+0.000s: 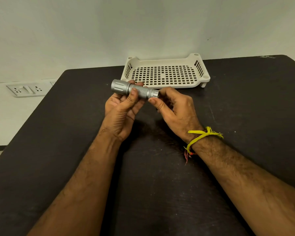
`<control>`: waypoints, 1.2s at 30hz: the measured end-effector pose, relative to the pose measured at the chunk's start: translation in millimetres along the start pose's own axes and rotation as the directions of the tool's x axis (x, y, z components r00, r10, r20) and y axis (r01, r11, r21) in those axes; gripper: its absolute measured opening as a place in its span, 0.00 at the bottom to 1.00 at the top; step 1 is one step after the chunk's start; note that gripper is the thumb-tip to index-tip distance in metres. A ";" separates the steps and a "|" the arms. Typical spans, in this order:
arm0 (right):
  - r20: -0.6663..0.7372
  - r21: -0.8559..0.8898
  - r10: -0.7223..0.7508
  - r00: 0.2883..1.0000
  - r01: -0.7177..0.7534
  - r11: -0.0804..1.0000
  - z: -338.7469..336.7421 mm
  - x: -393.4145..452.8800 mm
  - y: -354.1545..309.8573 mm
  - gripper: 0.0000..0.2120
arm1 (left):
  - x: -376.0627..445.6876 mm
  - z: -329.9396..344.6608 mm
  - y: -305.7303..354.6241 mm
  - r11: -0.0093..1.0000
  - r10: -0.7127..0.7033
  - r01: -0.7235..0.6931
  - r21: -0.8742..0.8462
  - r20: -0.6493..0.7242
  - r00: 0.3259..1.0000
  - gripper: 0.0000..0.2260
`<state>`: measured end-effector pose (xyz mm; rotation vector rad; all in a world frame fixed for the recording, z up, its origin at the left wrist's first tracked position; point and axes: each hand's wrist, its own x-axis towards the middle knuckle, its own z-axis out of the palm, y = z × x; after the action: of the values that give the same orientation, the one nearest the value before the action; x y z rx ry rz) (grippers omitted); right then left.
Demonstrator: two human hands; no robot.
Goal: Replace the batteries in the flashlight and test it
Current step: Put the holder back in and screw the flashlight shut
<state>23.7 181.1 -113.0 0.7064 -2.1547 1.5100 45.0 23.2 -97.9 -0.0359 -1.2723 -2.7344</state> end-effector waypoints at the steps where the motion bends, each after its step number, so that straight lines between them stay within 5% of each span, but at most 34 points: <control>1: -0.003 0.014 -0.010 1.000 0.010 1.000 0.2 0.0 -0.6 0.12 | 0.0 0.0 0.1 1.000 0.000 0.000 -0.001 -0.002 1.000 0.16; 6: -0.024 0.014 -0.038 0.999 0.039 0.999 1.6 1.0 0.3 0.10 | -0.6 -0.5 -0.6 0.999 0.021 -0.021 0.034 -0.002 1.000 0.14; 17: -0.001 0.218 0.161 0.987 -0.157 0.963 -0.9 2.5 -1.9 0.05 | -0.9 -0.1 -2.4 0.979 0.110 -0.114 0.167 0.028 0.993 0.15; 24: -0.203 0.376 0.253 0.946 -0.164 0.912 5.9 3.0 -1.7 0.06 | 0.4 -4.0 -6.8 0.964 0.121 -0.127 0.233 0.041 0.992 0.18; 28: -0.304 0.342 0.216 0.928 -0.105 0.934 -1.3 5.9 -3.3 0.07 | -0.3 -3.9 -14.0 0.842 0.209 -0.231 0.487 0.101 0.973 0.12; 33: -0.366 0.223 0.082 0.927 0.002 0.975 -4.0 6.5 -1.0 0.06 | -2.5 -4.6 -17.1 0.419 0.191 -0.377 0.826 0.325 0.926 0.15; 35: -0.373 0.248 0.106 0.922 -0.011 0.969 -3.6 6.5 0.4 0.06 | -3.1 -3.2 -18.6 0.425 0.141 -0.343 0.838 0.313 0.939 0.17; 36: -0.372 0.262 0.129 0.919 -0.029 0.965 -3.2 6.7 1.0 0.07 | -3.2 -2.4 -18.4 0.504 0.139 -0.297 0.811 0.263 0.955 0.17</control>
<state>17.9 183.3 -108.7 0.3564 -1.7325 1.8141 45.9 33.5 -113.7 -0.3108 -2.3207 -1.6458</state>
